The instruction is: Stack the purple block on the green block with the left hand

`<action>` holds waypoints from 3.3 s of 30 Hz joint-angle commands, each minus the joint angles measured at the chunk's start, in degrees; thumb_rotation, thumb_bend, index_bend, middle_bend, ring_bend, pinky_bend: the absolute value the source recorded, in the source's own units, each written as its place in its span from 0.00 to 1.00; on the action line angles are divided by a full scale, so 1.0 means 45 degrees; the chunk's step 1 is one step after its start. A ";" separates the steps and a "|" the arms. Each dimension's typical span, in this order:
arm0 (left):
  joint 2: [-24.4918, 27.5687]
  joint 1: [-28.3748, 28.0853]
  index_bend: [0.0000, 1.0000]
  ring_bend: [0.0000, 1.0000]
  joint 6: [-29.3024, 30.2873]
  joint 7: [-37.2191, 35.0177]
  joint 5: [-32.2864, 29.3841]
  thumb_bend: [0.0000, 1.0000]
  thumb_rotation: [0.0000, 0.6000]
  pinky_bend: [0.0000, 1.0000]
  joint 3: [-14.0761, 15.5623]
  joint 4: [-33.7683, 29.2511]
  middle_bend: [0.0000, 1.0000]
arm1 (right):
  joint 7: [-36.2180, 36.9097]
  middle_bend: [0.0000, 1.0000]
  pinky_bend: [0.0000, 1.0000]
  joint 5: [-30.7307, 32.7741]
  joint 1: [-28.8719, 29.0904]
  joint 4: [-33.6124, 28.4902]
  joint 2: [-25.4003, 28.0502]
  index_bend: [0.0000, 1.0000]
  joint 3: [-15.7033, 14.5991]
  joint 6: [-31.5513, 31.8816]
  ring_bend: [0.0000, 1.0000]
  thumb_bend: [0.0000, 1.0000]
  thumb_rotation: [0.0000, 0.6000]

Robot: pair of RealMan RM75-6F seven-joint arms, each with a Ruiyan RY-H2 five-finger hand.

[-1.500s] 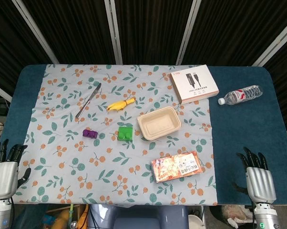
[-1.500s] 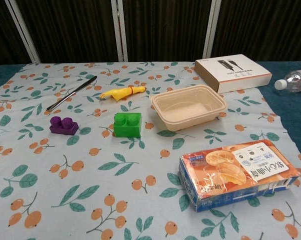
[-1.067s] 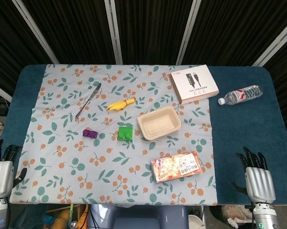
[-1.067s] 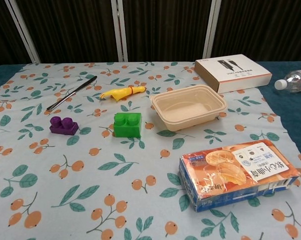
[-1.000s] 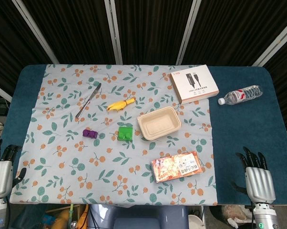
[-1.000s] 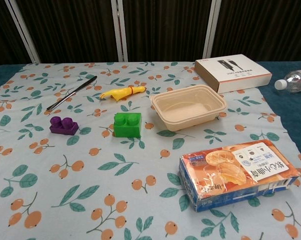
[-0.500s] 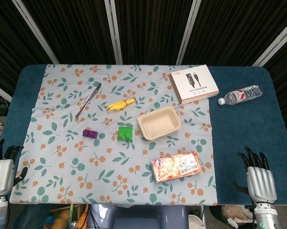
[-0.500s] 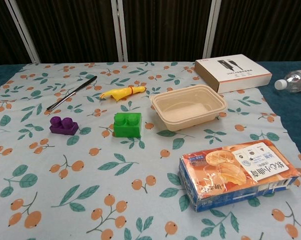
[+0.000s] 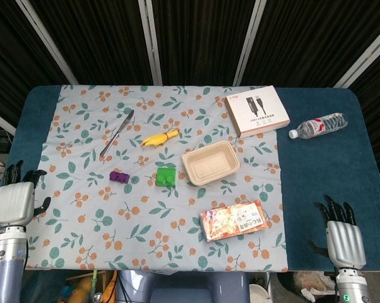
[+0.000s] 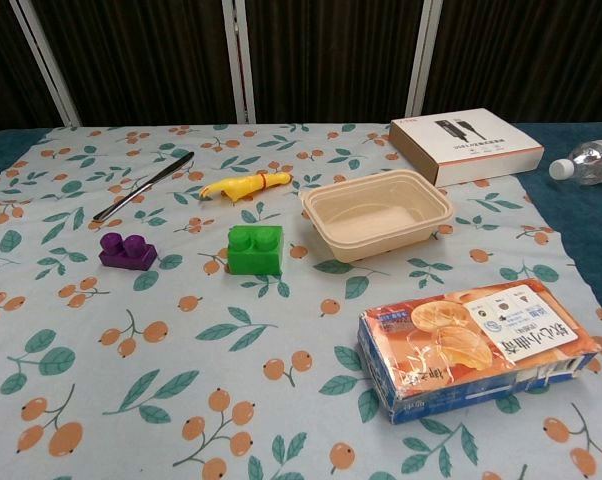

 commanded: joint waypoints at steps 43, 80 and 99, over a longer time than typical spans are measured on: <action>-0.5262 -0.6682 0.26 0.01 -0.2328 0.5181 -0.5833 0.32 1.00 0.01 -0.0002 0.5135 0.26 | 0.0132 0.10 0.00 0.0878 0.0119 0.0186 0.0040 0.21 0.0279 -0.0052 0.13 0.15 1.00; -0.6731 -0.7097 0.31 0.03 -0.2184 0.4779 -0.5546 0.36 1.00 0.01 0.0660 0.6883 0.31 | 0.0407 0.10 0.00 0.0887 0.0115 0.0196 0.0162 0.21 0.0239 -0.0043 0.13 0.15 1.00; -0.7237 -0.7236 0.34 0.04 -0.2158 0.4988 -0.5414 0.36 1.00 0.01 0.0655 0.7271 0.33 | 0.0621 0.10 0.00 0.0719 0.0068 0.0138 0.0284 0.21 0.0192 0.0019 0.14 0.15 1.00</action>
